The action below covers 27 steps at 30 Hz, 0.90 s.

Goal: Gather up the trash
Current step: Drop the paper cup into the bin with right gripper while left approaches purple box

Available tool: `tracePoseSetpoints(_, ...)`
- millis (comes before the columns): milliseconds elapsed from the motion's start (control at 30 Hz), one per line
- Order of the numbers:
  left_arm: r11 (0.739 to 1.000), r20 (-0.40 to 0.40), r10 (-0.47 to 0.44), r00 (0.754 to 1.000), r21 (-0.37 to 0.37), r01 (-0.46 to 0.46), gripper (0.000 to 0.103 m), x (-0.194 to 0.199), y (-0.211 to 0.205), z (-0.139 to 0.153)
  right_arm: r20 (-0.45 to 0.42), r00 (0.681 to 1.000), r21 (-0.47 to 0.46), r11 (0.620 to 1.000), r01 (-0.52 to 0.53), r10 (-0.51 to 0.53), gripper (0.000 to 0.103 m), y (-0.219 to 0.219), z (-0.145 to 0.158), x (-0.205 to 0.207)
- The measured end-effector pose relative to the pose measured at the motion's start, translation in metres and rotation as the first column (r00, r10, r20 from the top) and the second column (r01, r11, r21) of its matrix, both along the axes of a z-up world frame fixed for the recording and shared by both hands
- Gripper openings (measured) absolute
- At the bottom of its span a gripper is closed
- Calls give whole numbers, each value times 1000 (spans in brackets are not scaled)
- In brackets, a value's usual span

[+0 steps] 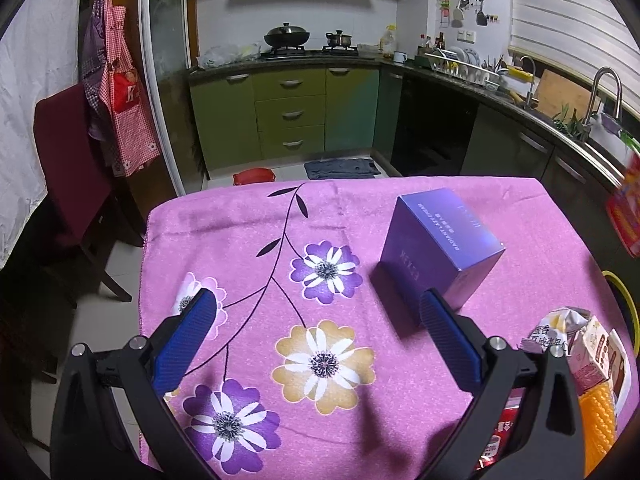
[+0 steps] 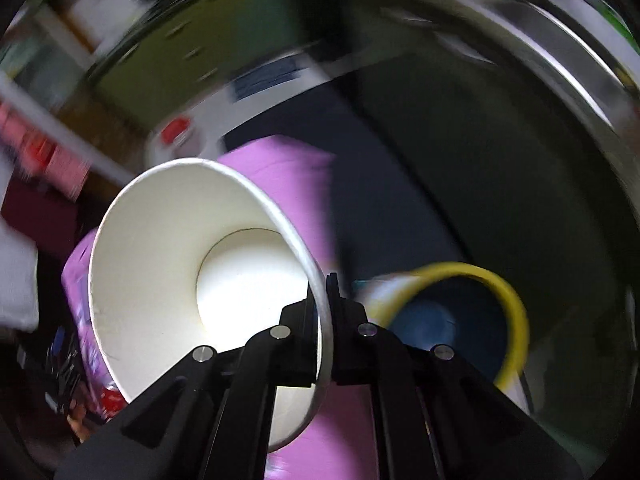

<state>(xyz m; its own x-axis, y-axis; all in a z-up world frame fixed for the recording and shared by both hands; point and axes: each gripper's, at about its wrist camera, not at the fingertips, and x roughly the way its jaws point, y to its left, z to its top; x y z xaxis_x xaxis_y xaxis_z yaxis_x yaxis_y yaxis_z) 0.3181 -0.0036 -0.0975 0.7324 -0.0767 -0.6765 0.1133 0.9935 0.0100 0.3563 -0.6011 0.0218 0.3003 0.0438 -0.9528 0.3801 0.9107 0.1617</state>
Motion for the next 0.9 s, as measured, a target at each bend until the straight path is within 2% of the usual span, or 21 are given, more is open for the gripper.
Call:
tracePoseSetpoints(100,1000,3,-2,1000,-3,2,97,0,1,1,-70,990,-16,992,122,-123,5,-59,-33,-33)
tracePoseSetpoints(267,1000,8,1,1000,-4,-1,97,-1,1,1,-152,963,4,975,224,-221,5,-101,-108,-52)
tracePoseSetpoints(367,1000,13,2,1000,-8,-2,97,-2,0,2,-190,953,19,969,244,-237,5,-106,-149,-49)
tracePoseSetpoints(467,1000,7,-3,1000,3,3,97,-2,-2,-1,-228,945,6,970,241,-233,6,-103,-178,-42)
tracePoseSetpoints(533,1000,0,-11,1000,12,11,97,-1,-4,-2,-252,940,0,972,236,-228,8,-101,-195,-41)
tracePoseSetpoints(600,1000,-2,-16,1000,21,16,97,-1,-7,-3,-277,934,-4,972,233,-225,14,-98,-217,-37)
tracePoseSetpoints(700,999,-2,-25,1000,27,25,97,-1,-10,-4,-314,924,-31,975,218,-217,23,-92,-235,-39)
tracePoseSetpoints(767,999,-3,-28,1000,33,28,97,0,-12,-4,-323,922,-47,976,211,-215,23,-91,-243,-41)
tracePoseSetpoints(833,999,-6,-32,999,31,32,97,-1,-13,-4,-321,923,-73,978,198,-210,23,-87,-242,-55)
tracePoseSetpoints(900,999,-5,-34,999,29,34,97,-2,-14,-1,-309,930,-115,979,171,-199,24,-86,-230,-51)
